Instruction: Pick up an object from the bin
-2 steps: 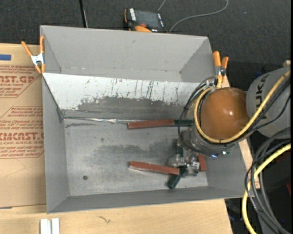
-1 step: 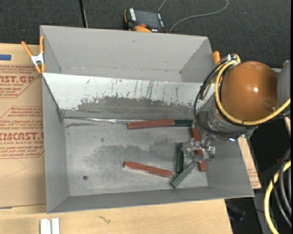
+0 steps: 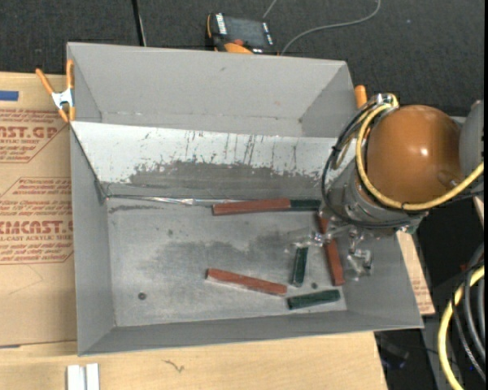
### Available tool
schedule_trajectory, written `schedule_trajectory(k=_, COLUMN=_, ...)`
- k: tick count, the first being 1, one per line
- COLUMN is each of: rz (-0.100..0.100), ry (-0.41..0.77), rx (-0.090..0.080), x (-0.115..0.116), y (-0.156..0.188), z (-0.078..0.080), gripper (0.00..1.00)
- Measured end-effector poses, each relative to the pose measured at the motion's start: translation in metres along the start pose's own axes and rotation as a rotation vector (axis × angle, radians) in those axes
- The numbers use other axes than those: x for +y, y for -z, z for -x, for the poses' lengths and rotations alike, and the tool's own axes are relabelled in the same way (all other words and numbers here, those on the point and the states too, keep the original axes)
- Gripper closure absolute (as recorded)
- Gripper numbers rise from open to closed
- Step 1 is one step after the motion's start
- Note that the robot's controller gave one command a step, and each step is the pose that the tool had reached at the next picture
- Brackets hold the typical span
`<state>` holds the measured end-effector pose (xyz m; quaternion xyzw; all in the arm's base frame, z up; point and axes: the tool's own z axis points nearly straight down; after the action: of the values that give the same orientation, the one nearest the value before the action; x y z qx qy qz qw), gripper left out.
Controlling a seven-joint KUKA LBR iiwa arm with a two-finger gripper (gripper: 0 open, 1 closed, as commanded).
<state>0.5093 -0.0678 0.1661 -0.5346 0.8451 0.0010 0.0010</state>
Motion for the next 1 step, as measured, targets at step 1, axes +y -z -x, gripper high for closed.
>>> schedule_trajectory(k=1, rz=0.004, ry=-0.126, rx=0.001, x=0.0405, y=-0.0983, z=0.0398, gripper=0.00)
